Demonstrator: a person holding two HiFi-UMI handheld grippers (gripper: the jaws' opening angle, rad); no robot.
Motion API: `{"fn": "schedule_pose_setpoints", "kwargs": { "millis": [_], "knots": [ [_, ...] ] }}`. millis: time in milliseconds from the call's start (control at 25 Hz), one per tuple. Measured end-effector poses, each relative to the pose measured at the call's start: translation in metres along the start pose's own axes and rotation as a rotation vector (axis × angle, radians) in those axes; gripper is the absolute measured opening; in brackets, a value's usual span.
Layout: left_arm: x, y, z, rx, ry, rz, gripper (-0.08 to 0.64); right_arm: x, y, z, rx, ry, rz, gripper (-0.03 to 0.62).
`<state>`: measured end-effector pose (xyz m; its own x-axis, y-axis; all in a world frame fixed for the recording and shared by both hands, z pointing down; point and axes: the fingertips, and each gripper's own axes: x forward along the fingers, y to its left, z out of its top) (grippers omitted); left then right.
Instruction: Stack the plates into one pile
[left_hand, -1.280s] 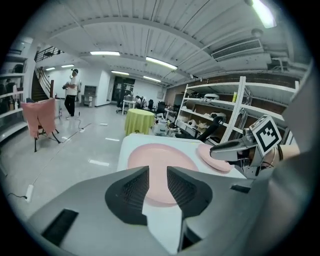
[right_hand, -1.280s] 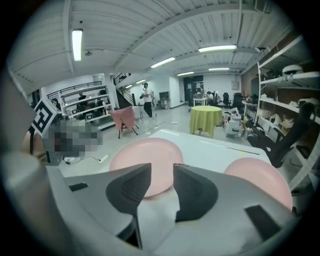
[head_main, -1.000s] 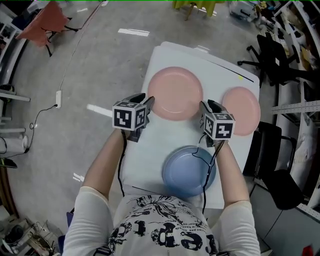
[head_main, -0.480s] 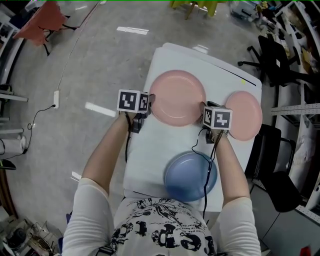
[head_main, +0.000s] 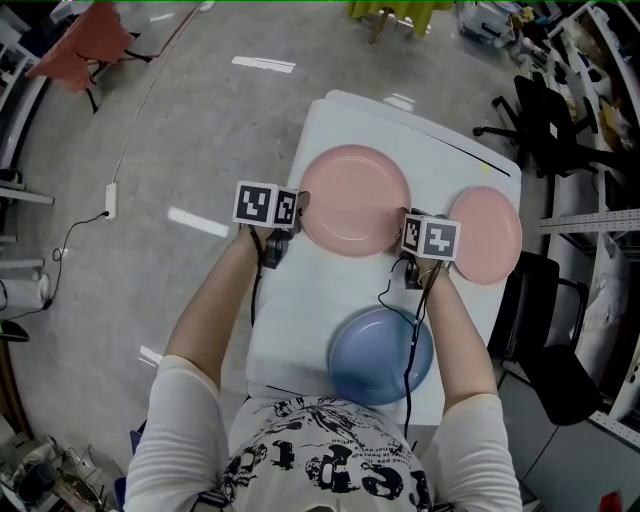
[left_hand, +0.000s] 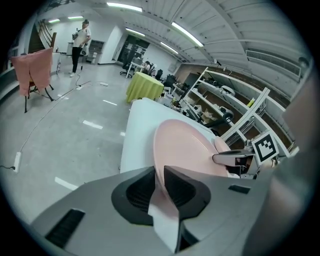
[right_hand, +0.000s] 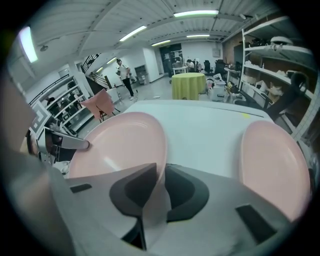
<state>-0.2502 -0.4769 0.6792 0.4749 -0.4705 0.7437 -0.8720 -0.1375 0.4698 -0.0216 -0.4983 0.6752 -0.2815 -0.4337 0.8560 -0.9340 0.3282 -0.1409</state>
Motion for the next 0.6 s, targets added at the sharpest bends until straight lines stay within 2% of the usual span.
{"fn": "schedule_pose_setpoints", "kwargs": {
  "millis": [160,600],
  "knots": [
    [-0.007,0.0,-0.005,0.032,0.011,0.02,0.072,-0.008,0.006,-0.001,-0.02,-0.004,-0.011,0.061],
    [-0.072,-0.021,-0.028,0.033,-0.07,-0.029,0.074,-0.068,0.04,-0.017,-0.035,-0.079,-0.015,0.058]
  ]
}}
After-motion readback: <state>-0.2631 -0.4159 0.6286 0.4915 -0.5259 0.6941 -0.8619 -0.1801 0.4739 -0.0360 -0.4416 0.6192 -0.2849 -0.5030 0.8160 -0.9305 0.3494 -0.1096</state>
